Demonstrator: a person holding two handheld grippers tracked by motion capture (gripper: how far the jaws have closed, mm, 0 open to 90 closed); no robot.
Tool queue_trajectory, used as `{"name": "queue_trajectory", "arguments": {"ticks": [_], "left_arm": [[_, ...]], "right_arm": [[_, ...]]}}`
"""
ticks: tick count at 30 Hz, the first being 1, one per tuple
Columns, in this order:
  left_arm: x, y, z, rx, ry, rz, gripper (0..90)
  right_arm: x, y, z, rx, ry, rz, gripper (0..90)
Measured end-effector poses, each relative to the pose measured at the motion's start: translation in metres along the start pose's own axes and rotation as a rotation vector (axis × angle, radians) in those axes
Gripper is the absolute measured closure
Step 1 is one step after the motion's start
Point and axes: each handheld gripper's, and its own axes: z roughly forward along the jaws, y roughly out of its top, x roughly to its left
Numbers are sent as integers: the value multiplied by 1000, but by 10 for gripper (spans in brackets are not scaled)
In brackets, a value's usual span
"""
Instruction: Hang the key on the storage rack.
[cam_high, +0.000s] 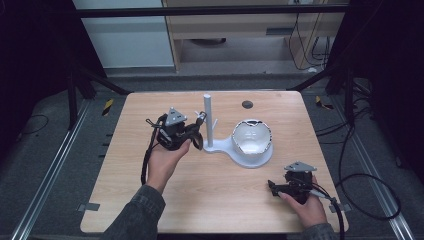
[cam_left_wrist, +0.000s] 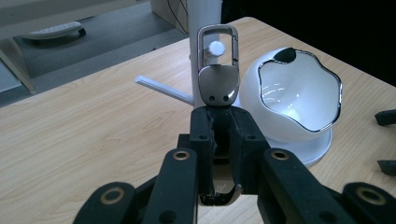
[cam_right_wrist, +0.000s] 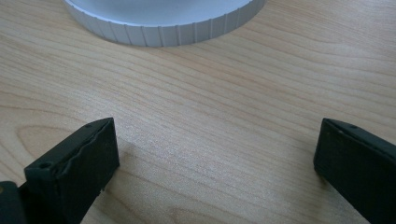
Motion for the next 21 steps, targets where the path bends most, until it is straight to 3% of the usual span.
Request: {"name": "queue_trajectory", "arguments": {"ticks": [6, 21], "left_arm": [[4, -2, 6, 4, 1, -13, 802], [0, -5, 17, 6, -8, -21, 802]], "right_arm": [[0, 0, 0, 0, 0, 0, 4], [0, 0, 0, 0, 0, 0, 5]]}}
